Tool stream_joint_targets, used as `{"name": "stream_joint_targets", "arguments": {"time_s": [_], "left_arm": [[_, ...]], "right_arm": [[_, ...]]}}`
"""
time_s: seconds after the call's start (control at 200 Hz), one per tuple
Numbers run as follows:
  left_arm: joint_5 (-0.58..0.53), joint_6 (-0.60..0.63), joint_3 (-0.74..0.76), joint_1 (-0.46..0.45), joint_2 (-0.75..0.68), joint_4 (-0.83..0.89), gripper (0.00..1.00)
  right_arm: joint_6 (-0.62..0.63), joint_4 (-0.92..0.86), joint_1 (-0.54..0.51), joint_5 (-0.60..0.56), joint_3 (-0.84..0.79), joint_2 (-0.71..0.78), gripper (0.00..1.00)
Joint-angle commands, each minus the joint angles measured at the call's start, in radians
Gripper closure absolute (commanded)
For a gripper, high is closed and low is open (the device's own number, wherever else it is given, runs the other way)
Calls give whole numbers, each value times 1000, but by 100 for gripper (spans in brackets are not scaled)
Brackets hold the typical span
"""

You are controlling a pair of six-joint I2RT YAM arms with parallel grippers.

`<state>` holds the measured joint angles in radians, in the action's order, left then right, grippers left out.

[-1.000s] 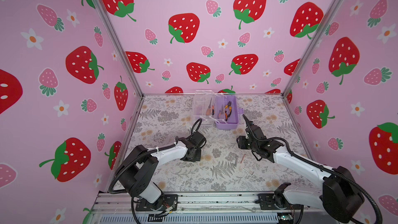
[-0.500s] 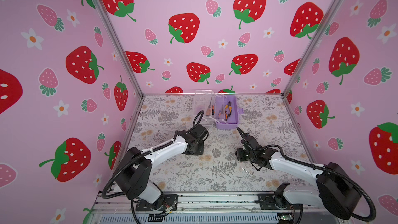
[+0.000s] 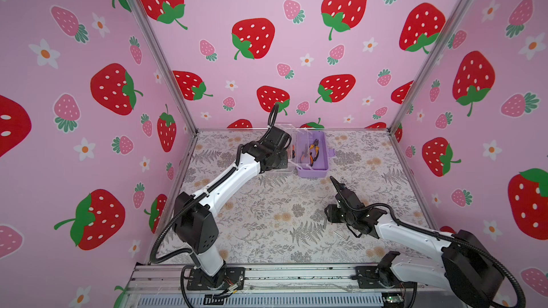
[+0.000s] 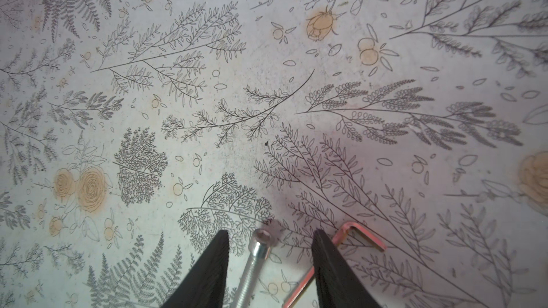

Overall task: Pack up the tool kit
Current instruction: 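Carry the silver hex key over the lavender box with the left gripper, then lower the hex key into the box and open the left gripper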

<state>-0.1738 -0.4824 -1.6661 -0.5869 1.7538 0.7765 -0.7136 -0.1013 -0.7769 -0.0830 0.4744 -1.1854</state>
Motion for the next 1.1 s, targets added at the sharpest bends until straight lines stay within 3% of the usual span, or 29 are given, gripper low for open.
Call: {"name": "stream_joint_targets", "arguments": {"time_s": [0.0, 0.16, 0.45, 0.955, 1.091], "left_arm": [[6, 39, -144, 10, 109, 36, 100], [8, 54, -365, 30, 288, 107, 100], [8, 102, -634, 65, 516, 184, 100], [31, 113, -701, 107, 587, 178, 100], [41, 111, -706, 107, 603, 179, 77]], "right_arm": [[-18, 17, -7, -16, -16, 23, 51], [-25, 30, -6, -11, -25, 24, 51], [-32, 40, -6, -9, -36, 31, 50], [-56, 30, -6, -16, -56, 52, 50], [-64, 20, -7, -17, -53, 65, 50]]}}
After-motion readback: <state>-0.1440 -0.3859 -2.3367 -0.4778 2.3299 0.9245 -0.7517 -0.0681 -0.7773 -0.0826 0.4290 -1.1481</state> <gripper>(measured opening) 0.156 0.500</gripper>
